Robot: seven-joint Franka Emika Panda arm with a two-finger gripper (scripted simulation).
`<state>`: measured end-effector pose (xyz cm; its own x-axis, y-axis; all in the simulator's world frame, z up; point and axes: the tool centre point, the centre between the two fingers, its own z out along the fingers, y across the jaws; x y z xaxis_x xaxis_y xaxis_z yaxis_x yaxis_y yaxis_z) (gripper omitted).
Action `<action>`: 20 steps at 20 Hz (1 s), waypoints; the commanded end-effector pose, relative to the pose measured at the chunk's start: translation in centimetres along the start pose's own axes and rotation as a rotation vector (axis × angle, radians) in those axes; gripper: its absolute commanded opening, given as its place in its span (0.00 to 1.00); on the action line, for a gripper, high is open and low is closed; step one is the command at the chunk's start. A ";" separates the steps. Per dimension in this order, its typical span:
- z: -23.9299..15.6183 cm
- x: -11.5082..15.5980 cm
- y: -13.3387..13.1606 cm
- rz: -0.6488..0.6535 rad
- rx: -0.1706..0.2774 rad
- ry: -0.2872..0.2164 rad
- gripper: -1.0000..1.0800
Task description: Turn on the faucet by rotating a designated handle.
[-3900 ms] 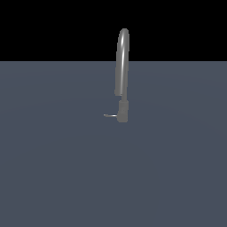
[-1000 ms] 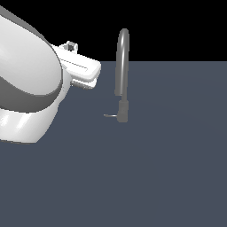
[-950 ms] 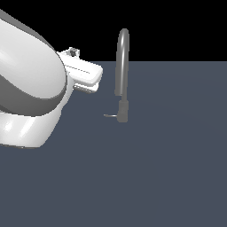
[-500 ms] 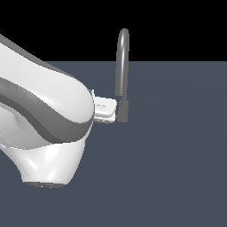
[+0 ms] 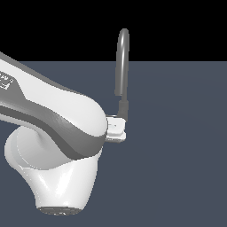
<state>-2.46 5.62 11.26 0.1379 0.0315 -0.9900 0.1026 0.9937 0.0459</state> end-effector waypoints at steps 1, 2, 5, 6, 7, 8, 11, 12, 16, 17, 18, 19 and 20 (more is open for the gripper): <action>-0.5 1.1 -0.4 -0.011 -0.002 0.030 0.00; -0.6 1.4 -0.6 -0.014 0.000 0.038 0.00; -0.6 1.9 -1.6 -0.017 0.019 0.055 0.00; -0.6 2.0 -1.9 -0.017 0.028 0.059 0.00; -0.6 2.1 -2.3 -0.017 0.036 0.061 0.00; -0.5 2.1 -2.6 -0.017 0.043 0.063 0.00; -0.4 2.1 -3.3 -0.020 0.053 0.068 0.00; -0.4 2.1 -3.5 -0.022 0.053 0.070 0.00; -0.6 2.2 -4.0 -0.038 0.038 0.085 0.00; -0.7 2.3 -4.1 -0.042 0.035 0.090 0.00; -0.8 2.5 -4.2 -0.045 0.034 0.097 0.00; -0.9 2.8 -4.3 -0.047 0.034 0.104 0.00; -1.0 3.0 -4.5 -0.049 0.035 0.112 0.00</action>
<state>-3.37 1.56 8.28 0.0321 -0.0006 -0.9995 0.1419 0.9899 0.0040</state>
